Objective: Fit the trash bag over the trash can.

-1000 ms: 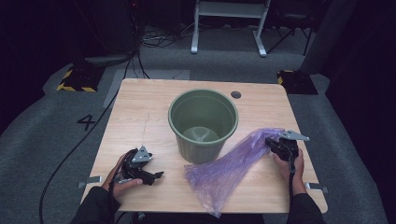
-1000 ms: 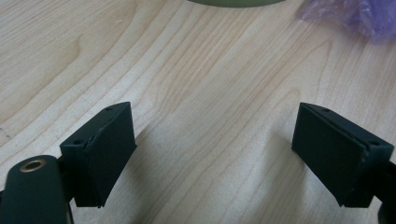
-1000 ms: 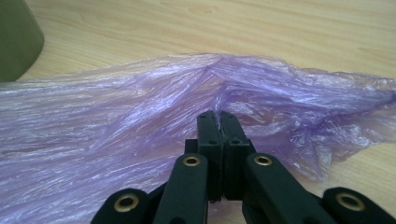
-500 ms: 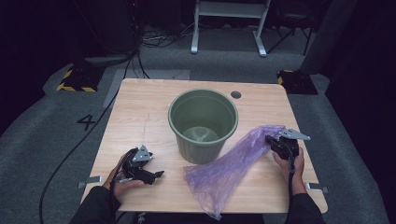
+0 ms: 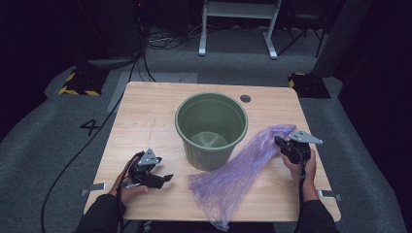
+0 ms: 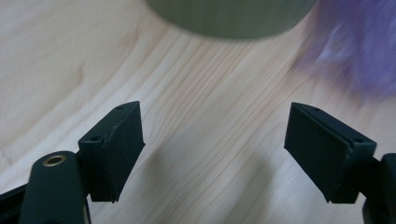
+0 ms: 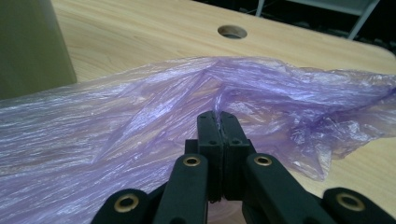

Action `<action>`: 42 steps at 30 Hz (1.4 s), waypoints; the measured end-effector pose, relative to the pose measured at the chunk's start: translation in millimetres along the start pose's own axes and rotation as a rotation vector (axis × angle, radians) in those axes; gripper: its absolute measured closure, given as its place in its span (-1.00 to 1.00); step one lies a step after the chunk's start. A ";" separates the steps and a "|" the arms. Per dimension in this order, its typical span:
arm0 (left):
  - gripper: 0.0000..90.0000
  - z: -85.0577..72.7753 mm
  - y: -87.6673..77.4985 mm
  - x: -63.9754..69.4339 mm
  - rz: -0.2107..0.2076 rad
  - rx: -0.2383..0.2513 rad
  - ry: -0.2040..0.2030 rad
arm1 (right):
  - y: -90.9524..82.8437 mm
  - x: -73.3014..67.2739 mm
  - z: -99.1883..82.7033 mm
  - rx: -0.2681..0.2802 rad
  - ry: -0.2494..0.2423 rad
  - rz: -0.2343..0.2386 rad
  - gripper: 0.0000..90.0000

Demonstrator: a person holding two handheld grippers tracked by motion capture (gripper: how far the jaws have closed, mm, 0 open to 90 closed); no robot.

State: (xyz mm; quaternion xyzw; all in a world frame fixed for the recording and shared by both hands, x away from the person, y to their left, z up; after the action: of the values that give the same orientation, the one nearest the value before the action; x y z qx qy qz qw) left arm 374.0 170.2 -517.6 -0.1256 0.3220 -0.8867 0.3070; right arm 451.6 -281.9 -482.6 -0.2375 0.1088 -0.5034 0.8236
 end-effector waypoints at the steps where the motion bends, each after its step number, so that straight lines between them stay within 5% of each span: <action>1: -0.55 6.3 -1.7 4.8 -0.012 0.022 0.004 | -1.2 -1.6 2.0 0.003 -0.010 -0.003 0.99; 3: -0.51 12.9 -2.5 10.4 -0.028 0.045 0.003 | -2.5 -3.0 3.7 0.004 -0.016 -0.010 0.99; 8: -0.47 38.4 5.1 43.3 -0.104 0.071 0.083 | -9.6 -8.9 11.5 0.030 -0.032 -0.014 0.99; 9: -0.47 40.7 11.4 55.1 -0.122 0.054 0.116 | -10.7 -9.5 12.6 0.036 -0.028 -0.012 0.99; 13: -0.48 37.9 24.5 68.4 -0.137 0.006 0.161 | -14.8 -12.9 16.5 0.052 -0.032 -0.007 0.99; 22: -0.39 35.1 43.3 72.0 -0.169 -0.040 0.184 | -25.8 -23.3 32.1 0.128 -0.058 0.010 0.99; 30: -0.38 37.2 50.0 67.9 -0.129 -0.060 0.196 | -32.5 -38.4 58.0 0.185 -0.104 0.065 0.99; 42: -0.44 51.4 26.7 61.8 -0.121 0.035 0.171 | -52.0 -60.4 88.5 0.268 -0.193 0.119 0.99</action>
State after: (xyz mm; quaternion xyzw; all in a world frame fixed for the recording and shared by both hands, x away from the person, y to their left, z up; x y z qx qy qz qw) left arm 359.8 90.0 -494.2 -0.0632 0.3235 -0.9165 0.2265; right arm 419.8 -223.6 -383.7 -0.1659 -0.0252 -0.4385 0.8829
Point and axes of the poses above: each handheld gripper's, and its own axes: y roughly forward along the jaws, z roughly out of its top, x roughly to its right, the point moved 5 cm from there along y, roughly forward along the jaws, and after that the axes turned 2 degrees about z, right-handed, at the moved point
